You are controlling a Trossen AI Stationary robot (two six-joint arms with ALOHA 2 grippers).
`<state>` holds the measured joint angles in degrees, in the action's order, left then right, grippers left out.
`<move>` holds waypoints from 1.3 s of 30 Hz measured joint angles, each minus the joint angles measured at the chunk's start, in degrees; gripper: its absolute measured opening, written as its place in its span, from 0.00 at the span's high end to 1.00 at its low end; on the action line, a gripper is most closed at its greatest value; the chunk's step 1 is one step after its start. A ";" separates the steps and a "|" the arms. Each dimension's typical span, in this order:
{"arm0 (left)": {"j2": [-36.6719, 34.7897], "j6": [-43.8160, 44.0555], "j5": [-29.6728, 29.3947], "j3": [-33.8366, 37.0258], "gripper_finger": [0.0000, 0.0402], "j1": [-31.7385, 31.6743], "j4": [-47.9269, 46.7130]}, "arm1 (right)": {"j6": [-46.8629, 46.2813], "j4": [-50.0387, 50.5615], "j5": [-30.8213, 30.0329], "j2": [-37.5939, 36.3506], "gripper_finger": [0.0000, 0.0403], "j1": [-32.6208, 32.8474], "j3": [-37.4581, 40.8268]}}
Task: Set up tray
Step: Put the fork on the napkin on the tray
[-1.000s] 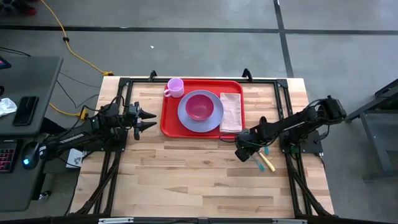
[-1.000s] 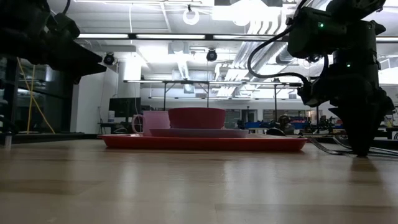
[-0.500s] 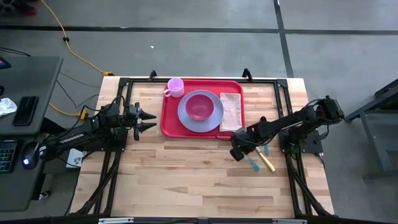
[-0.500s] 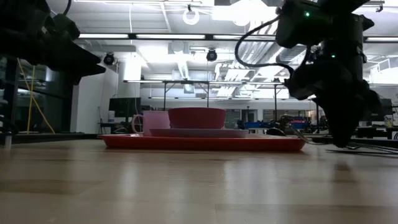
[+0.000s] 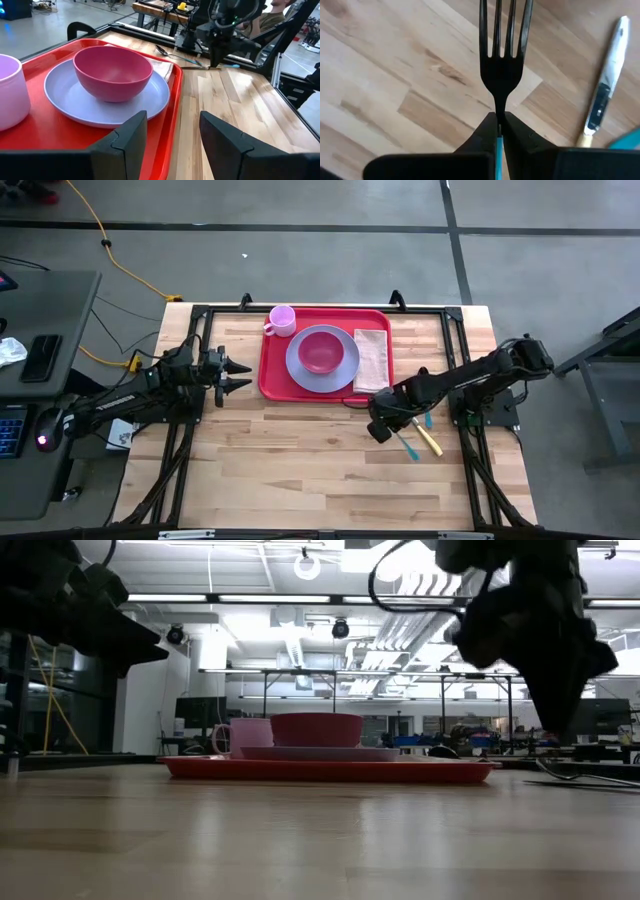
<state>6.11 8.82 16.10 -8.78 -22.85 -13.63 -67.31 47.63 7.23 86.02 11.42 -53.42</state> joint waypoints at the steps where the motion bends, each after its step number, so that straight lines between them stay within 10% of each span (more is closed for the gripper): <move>1: 0.02 -0.01 0.01 0.00 0.47 0.00 0.00 | 0.06 1.47 -0.18 0.00 1.00 0.00 -1.19; 20: 0.01 -1.13 2.79 0.00 0.47 0.00 0.00 | 9.67 12.88 -4.97 -0.09 1.00 -15.82 -9.24; 39: 0.02 -2.26 3.02 0.00 0.47 0.00 -0.31 | 11.93 -2.19 -3.71 -0.09 0.99 -33.06 -9.19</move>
<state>6.13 6.57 19.12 -8.78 -22.85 -13.93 -55.37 45.44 3.52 85.93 -21.64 -62.61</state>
